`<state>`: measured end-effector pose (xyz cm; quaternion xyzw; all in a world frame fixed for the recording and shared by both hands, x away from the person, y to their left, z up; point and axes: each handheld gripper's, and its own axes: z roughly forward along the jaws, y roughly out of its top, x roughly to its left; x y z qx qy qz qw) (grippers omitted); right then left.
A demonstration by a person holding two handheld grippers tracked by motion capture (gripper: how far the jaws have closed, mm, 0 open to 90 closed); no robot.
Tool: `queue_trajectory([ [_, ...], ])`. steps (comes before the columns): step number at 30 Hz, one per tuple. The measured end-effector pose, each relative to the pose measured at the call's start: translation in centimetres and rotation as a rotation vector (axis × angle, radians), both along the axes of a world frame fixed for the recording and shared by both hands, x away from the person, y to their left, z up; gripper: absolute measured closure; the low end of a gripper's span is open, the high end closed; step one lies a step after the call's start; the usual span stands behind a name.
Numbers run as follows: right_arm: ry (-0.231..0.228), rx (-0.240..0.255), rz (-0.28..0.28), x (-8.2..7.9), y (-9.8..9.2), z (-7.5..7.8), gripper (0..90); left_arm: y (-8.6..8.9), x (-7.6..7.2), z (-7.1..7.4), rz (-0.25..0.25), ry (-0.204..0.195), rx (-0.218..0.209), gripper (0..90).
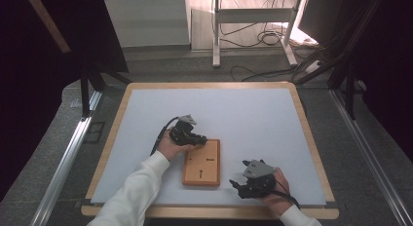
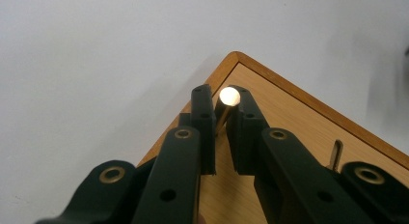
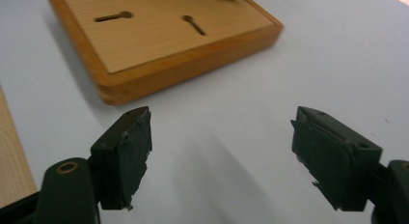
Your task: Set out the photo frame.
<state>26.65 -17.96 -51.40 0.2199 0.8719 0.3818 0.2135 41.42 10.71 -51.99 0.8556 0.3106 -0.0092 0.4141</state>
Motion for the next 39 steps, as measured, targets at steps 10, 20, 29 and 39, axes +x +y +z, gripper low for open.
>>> queue_trajectory([
  [10,-0.066,-0.081,0.052,-1.5,4.6,-0.6,15.2,0.1,0.4,0.0,0.0,0.034,-0.011,82.3],
  [20,-0.117,-0.148,0.053,-1.4,7.5,-1.5,13.8,0.3,0.8,0.0,-0.008,0.053,-0.02,82.2],
  [29,-0.163,-0.207,0.046,-1.1,9.6,-1.9,13.4,0.4,0.8,-0.1,-0.01,0.053,-0.03,82.2],
  [39,-0.236,-0.229,0.079,-1.4,9.8,-1.3,24.9,0.2,0.5,-0.1,0.012,0.009,-0.021,84.2],
])
